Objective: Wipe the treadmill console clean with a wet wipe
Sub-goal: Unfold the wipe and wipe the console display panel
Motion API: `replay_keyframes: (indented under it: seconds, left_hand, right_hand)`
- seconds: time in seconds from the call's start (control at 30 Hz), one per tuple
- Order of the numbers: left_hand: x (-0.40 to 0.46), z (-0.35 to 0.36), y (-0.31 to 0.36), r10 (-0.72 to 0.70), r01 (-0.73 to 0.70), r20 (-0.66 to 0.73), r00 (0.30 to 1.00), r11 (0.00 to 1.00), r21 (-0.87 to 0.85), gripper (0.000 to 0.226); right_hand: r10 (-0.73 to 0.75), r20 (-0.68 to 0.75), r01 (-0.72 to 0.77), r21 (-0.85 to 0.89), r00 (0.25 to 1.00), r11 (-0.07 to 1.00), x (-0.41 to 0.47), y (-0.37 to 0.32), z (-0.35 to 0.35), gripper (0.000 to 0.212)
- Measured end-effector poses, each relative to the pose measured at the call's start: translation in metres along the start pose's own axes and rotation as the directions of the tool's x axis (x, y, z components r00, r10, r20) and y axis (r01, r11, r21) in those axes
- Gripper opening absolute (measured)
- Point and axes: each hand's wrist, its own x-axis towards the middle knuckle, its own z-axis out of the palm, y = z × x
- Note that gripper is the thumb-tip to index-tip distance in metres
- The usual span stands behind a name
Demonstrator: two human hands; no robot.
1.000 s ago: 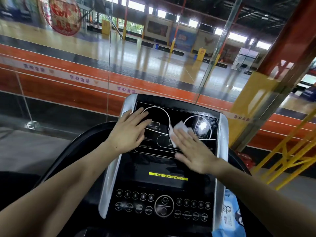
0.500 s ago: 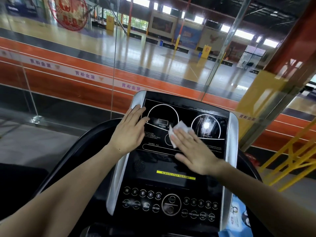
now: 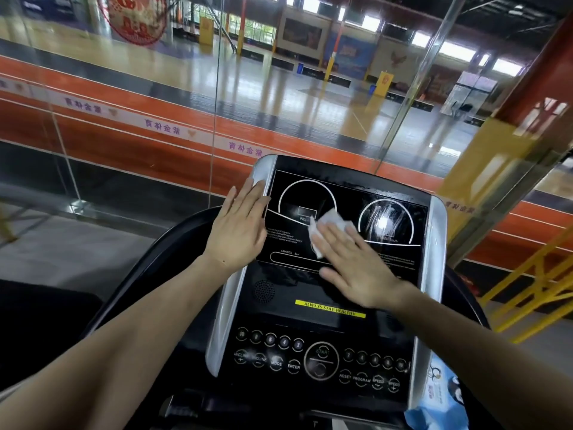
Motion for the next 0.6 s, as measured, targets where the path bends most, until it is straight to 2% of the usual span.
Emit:
replay_keyframes:
  seconds: [0.17,0.23,0.33,0.4,0.5,0.6]
  left_hand:
    - [0.003,-0.006,-0.011,0.046,-0.045,0.013,0.999,0.998,-0.045,0.058]
    - [0.002,-0.003,-0.016,0.087,-0.087,0.023,0.996,0.996,-0.03,0.057]
    - [-0.002,0.0,-0.017,0.099,-0.098,0.023,0.995,0.995,-0.033,0.054]
    - [-0.001,-0.001,-0.017,0.1,-0.099,0.025,0.995,0.994,-0.05,0.054]
    - [0.001,-0.005,-0.023,0.126,-0.123,0.057,0.99,0.991,-0.048,0.057]
    - [0.0,-0.007,-0.029,0.155,-0.151,0.096,0.983,0.988,-0.039,0.06]
  right_hand:
    - [-0.18,0.093,0.186,-0.065,0.979,0.98,-0.013,0.001,0.004,0.069]
    - [-0.113,0.061,0.117,-0.054,0.992,0.992,0.009,0.016,-0.008,0.07]
    - [0.1,-0.009,-0.1,0.014,0.995,0.995,0.041,0.023,-0.022,0.072]
    - [0.127,-0.021,-0.127,0.033,0.992,0.991,0.04,0.006,-0.016,0.073]
    - [-0.041,0.007,0.041,-0.011,0.999,0.999,0.008,-0.03,0.004,0.072]
    - [-0.144,0.055,0.146,-0.03,0.988,0.989,-0.008,-0.04,0.011,0.073]
